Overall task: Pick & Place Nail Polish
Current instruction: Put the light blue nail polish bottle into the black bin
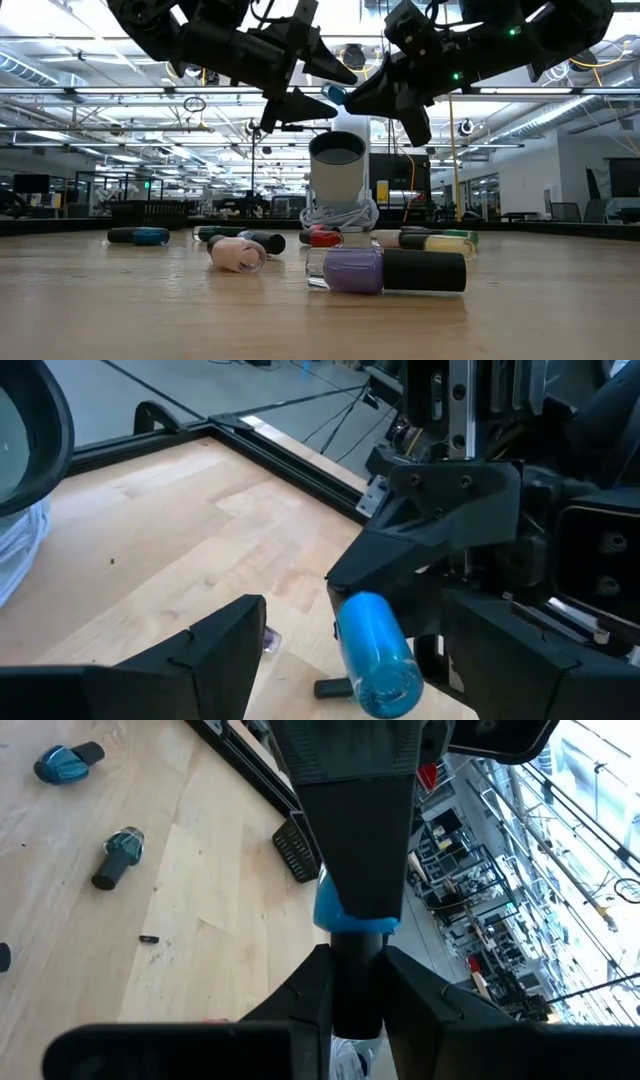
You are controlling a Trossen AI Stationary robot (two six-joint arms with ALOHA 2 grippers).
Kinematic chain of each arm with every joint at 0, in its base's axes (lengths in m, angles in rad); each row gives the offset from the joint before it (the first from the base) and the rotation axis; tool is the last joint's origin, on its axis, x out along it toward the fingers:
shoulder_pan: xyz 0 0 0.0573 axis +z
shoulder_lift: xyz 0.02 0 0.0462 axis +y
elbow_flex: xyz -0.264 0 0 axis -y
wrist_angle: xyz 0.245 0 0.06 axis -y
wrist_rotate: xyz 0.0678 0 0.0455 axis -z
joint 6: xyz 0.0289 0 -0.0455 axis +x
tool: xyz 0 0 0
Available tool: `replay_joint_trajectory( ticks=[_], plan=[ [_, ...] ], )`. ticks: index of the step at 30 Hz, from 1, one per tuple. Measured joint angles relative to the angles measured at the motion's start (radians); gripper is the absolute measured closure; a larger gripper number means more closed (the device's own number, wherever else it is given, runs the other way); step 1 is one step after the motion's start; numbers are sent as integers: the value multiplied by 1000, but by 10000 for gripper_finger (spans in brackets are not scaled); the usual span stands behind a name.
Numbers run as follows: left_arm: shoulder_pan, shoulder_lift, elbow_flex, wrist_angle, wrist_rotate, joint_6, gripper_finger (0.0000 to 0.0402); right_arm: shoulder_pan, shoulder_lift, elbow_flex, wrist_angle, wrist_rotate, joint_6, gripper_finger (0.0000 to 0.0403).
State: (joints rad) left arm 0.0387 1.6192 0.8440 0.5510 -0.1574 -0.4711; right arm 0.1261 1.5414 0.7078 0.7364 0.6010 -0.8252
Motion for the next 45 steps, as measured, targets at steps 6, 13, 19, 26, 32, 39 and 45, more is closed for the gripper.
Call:
replay_joint_trajectory(
  ticks=[6,13,19,26,32,39,45],
  plan=[
    [0,0,0,0,0,-5,194,0,0,0,0,0,1,351],
    [2,0,0,0,4,-5,300,0,0,0,0,1,1,351],
    [6,0,0,0,1,29,351,-1,0,0,-5,6,0,351],
    [6,-15,0,-13,-6,140,351,0,0,0,-7,11,80,306],
    [7,-128,0,-124,-133,272,351,1,-1,0,-16,155,281,224],
    [4,-301,0,-453,-419,316,351,7,-70,-1,-119,176,383,184],
    [11,-379,0,-778,-689,221,351,-2,-162,-6,-218,41,504,188]
  ],
)
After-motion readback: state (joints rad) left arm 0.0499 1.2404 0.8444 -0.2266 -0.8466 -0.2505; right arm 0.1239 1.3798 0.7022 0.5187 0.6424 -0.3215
